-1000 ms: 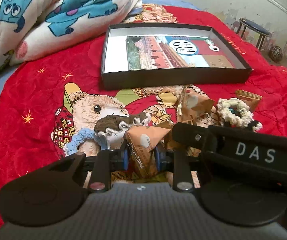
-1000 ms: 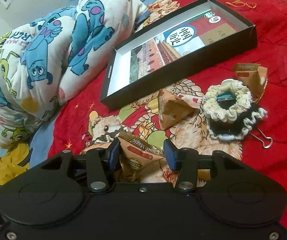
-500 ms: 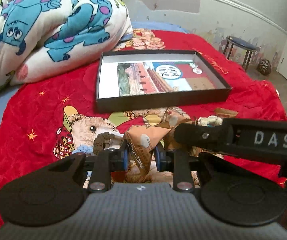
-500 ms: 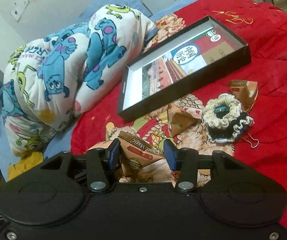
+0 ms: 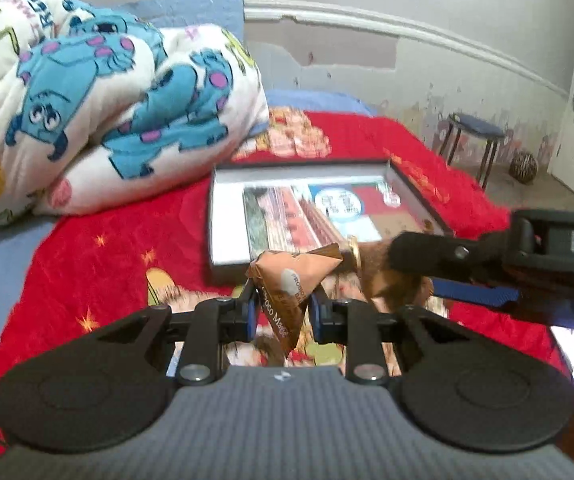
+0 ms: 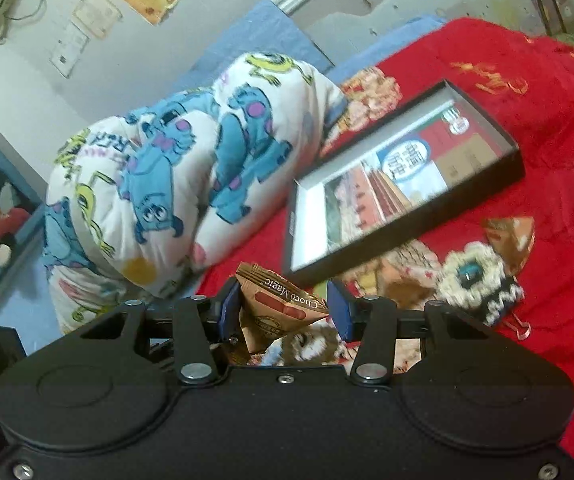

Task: Organize objects
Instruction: 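Lift both held packets and carry them over the black box with both tools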

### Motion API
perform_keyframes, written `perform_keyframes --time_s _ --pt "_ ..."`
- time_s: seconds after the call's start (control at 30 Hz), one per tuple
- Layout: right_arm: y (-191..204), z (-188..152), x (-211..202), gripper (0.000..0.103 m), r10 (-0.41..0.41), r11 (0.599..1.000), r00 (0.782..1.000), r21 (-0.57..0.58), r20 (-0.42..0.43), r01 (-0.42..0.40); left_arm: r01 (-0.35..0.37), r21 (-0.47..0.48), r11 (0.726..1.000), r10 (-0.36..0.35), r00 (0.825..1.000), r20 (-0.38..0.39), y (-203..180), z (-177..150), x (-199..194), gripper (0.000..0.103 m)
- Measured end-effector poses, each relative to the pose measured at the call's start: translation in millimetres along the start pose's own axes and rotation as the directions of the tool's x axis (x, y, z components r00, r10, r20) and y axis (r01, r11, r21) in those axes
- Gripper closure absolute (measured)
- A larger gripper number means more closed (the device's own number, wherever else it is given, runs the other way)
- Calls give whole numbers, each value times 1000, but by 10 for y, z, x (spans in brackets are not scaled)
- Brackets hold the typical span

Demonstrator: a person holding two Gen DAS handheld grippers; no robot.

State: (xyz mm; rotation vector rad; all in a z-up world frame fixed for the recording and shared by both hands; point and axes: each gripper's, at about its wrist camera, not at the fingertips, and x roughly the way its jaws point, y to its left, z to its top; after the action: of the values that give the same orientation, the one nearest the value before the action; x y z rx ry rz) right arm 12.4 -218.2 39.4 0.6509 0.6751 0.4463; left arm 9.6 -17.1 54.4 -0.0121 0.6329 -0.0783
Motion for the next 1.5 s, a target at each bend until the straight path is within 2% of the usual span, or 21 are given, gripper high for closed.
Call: perform_keyframes --time_s 0.1,0.3,0.4,0.53,0.67,0.87,0.97,1.23,1.33,1.5 --pt "83 105 -38 58 2 1000 1000 -14 24 -1 -19 7 1000 19 999 45 50 127 -73 74" --pt "289 324 -65 58 23 999 998 -50 62 -20 -5 -28 1000 7 995 95 223 402 -148 74" --pt "405 463 -43 58 30 997 997 -77 74 -24 -32 -14 999 33 990 138 275 557 -187 74" --pt "566 669 33 58 44 992 995 -123 89 -32 -25 -16 1000 28 980 195 353 770 -200 74" --pt "691 888 150 58 57 987 993 -158 107 -40 -26 -27 999 31 971 237 416 985 -108 74" --pt "735 1185 396 58 74 980 990 -195 118 -50 -12 -56 998 25 970 243 497 1183 169 74" --pt "663 1270 577 58 76 979 991 -196 109 -54 -1 -48 999 12 976 215 495 1166 371 74" --pt "148 1362 1143 58 5 990 999 -138 41 0 42 -29 999 -38 993 115 514 973 1006 74" --pt "-64 1299 1385 58 -3 993 1000 -119 -4 3 55 -31 998 -53 996 65 502 855 1258 74" --pt "-364 1116 1774 58 -61 994 995 -99 -83 53 64 -35 997 -65 997 -45 455 620 1654 74"
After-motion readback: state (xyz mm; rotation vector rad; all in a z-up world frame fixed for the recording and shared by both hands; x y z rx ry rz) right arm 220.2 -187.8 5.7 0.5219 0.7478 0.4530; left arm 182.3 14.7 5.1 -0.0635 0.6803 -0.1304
